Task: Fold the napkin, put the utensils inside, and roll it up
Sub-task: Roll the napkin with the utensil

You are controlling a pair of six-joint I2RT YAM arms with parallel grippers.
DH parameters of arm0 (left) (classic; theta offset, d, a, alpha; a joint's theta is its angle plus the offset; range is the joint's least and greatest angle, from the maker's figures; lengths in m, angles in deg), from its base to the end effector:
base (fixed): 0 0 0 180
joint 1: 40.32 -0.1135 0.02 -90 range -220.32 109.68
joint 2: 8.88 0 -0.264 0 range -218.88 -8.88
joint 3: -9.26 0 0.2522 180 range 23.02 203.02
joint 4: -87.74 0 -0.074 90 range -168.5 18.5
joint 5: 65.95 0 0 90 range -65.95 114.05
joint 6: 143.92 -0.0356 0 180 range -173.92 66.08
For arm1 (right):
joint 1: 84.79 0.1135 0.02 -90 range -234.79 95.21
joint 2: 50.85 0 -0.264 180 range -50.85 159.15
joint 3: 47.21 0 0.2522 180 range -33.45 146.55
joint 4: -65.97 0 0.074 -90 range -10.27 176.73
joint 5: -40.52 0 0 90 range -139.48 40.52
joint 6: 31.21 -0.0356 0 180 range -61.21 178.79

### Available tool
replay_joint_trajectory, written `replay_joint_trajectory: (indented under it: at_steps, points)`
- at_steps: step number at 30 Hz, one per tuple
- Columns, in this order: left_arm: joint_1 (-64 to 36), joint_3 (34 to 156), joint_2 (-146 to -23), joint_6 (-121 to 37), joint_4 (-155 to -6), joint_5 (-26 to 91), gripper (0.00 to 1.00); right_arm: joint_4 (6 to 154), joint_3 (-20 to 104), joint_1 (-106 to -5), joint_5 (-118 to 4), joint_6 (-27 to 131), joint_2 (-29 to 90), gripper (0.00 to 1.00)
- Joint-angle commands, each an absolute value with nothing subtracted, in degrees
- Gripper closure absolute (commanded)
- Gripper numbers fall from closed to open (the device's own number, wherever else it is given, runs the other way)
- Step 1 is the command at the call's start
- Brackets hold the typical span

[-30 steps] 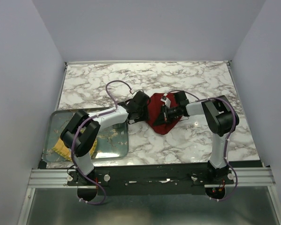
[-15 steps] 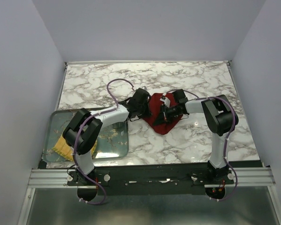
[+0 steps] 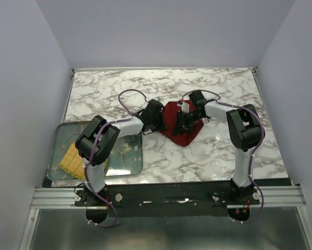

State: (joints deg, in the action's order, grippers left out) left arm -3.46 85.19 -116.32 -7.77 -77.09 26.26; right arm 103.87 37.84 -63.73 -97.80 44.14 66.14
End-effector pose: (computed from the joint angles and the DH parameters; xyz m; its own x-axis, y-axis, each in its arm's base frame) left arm 0.3107 -0.2346 0.1538 -0.8508 -0.2628 -0.4551 0.0101 0.8576 -0.5142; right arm 0.3521 0.1641 0.1236 -0.9687 -0.1928 -0.1561 -0.2420 0.5962 0.7655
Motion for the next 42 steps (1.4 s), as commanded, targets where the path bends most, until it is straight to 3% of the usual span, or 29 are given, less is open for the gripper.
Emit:
replay_joint_trajectory:
  at_steps: [1,5,12,14,19,23,29,32,34,35,38,42]
  points:
    - [-4.02,83.58,-120.15,-9.88,-74.10,23.52,1.00,119.09,45.64,-63.78,-82.31,52.81,59.73,0.64]
    - [-4.20,83.22,-120.85,-9.62,-74.63,23.78,1.00,124.29,46.89,-62.38,-72.44,55.01,52.45,0.51]
    - [-4.11,83.40,-121.56,-9.36,-74.63,24.04,1.00,116.93,35.65,-58.96,-71.64,50.89,42.68,0.46]
    - [-4.11,83.31,-121.47,-9.27,-74.63,24.04,1.00,112.72,30.90,-57.37,-70.75,50.45,41.53,0.41]
    - [-4.11,83.57,-121.91,-9.00,-74.28,24.05,1.00,108.65,27.46,-56.40,-67.95,49.39,43.10,0.40]
    - [-4.20,84.01,-122.17,-9.35,-74.10,24.04,1.00,108.12,26.93,-56.49,-60.42,48.25,45.12,0.46]
    - [-4.37,84.89,-122.87,-9.97,-73.05,25.54,1.00,108.64,27.37,-56.84,-54.33,47.89,47.58,0.73]
    - [-4.55,85.24,-123.14,-10.23,-72.17,25.54,1.00,110.05,27.81,-56.93,-53.08,45.61,47.50,0.80]
    - [-4.64,85.42,-123.14,-10.58,-72.17,25.80,1.00,110.58,27.98,-56.93,-54.57,45.00,48.46,0.78]
    - [-4.73,85.77,-123.40,-10.67,-71.91,25.89,1.00,111.37,28.07,-56.93,-55.36,45.08,49.08,0.69]
    - [-4.64,86.21,-123.93,-10.59,-71.47,26.51,1.00,111.73,27.81,-56.84,-54.50,46.05,48.74,0.57]
    - [-4.73,86.04,-123.93,-10.76,-71.55,26.94,1.00,114.70,31.23,-52.90,-47.03,48.50,43.73,0.47]
